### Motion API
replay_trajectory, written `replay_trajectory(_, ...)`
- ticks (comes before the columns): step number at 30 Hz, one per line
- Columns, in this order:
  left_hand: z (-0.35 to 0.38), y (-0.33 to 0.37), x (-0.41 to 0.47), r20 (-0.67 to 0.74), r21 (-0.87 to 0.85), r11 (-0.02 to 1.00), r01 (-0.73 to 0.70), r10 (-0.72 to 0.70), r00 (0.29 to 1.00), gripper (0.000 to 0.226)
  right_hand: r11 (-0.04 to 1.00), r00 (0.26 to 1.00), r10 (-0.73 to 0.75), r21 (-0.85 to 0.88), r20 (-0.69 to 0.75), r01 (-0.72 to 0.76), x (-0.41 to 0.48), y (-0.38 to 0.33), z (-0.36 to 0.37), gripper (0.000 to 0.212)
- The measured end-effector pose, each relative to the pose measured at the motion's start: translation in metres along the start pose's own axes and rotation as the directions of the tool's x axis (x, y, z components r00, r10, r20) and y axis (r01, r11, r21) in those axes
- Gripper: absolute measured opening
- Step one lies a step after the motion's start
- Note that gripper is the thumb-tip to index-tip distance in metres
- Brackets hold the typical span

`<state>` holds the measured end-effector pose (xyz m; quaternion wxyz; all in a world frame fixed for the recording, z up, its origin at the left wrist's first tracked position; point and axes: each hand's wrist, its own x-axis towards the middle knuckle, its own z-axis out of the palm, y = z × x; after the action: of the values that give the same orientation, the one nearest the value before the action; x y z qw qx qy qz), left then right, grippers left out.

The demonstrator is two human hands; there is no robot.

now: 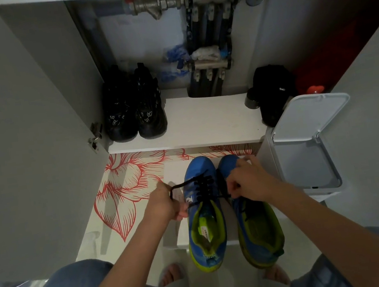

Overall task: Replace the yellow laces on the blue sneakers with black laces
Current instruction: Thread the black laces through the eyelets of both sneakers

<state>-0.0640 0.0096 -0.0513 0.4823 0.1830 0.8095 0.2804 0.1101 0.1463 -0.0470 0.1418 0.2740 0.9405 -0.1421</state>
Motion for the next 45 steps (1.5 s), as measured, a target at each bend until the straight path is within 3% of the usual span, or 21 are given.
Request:
replay_trajectory(3, -0.001, -0.002, 0.003, -0.104, 0.233, 0.957, -0.173, 0.202, 0.974, 0.062, 0.995, 0.999, -0.011, 0.101, 0.044, 0.007, 0.004, -0.005, 0.007, 0.035)
replay_trajectory(6, -0.001, 0.001, 0.001, 0.072, 0.361, 0.867, -0.344, 0.341, 0.937, 0.028, 0.990, 0.997, -0.012, 0.139, 0.081, 0.001, 0.006, -0.009, 0.013, 0.032)
replay_trajectory(8, 0.003, -0.002, -0.001, 0.201, 0.327, 0.886, -0.328, 0.273, 0.941, 0.006, 0.994, 0.997, -0.032, 0.110, 0.067, 0.024, 0.005, -0.013, 0.013, 0.027)
replay_trajectory(10, 0.004, -0.005, 0.002, 0.226, 0.338, 0.893, -0.296, 0.228, 0.947, 0.009, 0.993, 0.999, -0.042, 0.111, 0.032, 0.038, 0.006, -0.014, 0.012, 0.023)
replay_trajectory(12, 0.002, -0.005, 0.006, 0.223, 0.438, 0.838, -0.325, 0.249, 0.943, 0.005, 0.991, 0.999, -0.053, 0.127, -0.005, 0.054, 0.006, -0.014, 0.011, 0.021)
replay_trajectory(17, 0.003, -0.002, 0.001, 0.209, 0.620, 0.675, -0.400, 0.350, 0.913, 0.020, 0.994, 0.996, -0.092, 0.066, 0.022, 0.090, 0.004, -0.012, 0.016, 0.021)
replay_trajectory(23, 0.000, 0.001, -0.001, 0.206, 0.551, 0.756, -0.353, 0.286, 0.936, 0.016, 0.993, 0.989, -0.121, 0.022, 0.082, 0.120, 0.006, -0.011, 0.020, 0.016)
replay_trajectory(28, -0.007, 0.008, -0.003, 0.219, 0.376, 0.860, -0.345, 0.279, 0.935, 0.031, 0.994, 0.992, -0.094, 0.057, 0.085, 0.089, 0.006, -0.012, 0.014, 0.019)
replay_trajectory(30, -0.007, 0.007, 0.001, 0.179, 0.464, 0.831, -0.307, 0.252, 0.951, 0.030, 0.996, 0.994, -0.068, 0.057, 0.086, 0.064, 0.005, -0.012, 0.012, 0.020)
replay_trajectory(33, -0.004, 0.003, -0.002, 0.195, 0.640, 0.742, -0.200, 0.095, 0.976, 0.025, 0.998, 0.992, -0.053, 0.036, 0.118, 0.049, 0.002, -0.015, 0.009, 0.021)
replay_trajectory(34, -0.004, 0.004, -0.003, 0.223, 0.621, 0.760, -0.192, 0.063, 0.973, 0.027, 0.997, 0.990, -0.073, 0.026, 0.118, 0.071, 0.002, -0.016, 0.009, 0.020)
replay_trajectory(36, -0.007, 0.008, -0.003, 0.227, 0.534, 0.813, -0.233, 0.127, 0.966, 0.032, 0.993, 0.987, -0.108, 0.050, 0.118, 0.103, 0.002, -0.017, 0.005, 0.020)
replay_trajectory(39, -0.013, 0.017, -0.007, 0.163, 0.078, 0.965, -0.250, 0.236, 0.958, 0.033, 0.978, 0.988, -0.112, 0.190, 0.104, 0.091, -0.001, -0.013, -0.005, 0.016)
replay_trajectory(41, -0.011, 0.020, -0.006, 0.188, -0.210, 0.949, -0.237, 0.277, 0.942, 0.034, 0.945, 0.992, -0.104, 0.319, 0.070, 0.077, -0.002, -0.012, -0.012, 0.013)
replay_trajectory(45, 0.003, 0.018, -0.008, 0.294, -0.538, 0.840, -0.074, 0.269, 0.917, 0.025, 0.833, 0.998, -0.070, 0.550, -0.001, 0.059, 0.001, -0.021, -0.020, 0.015)
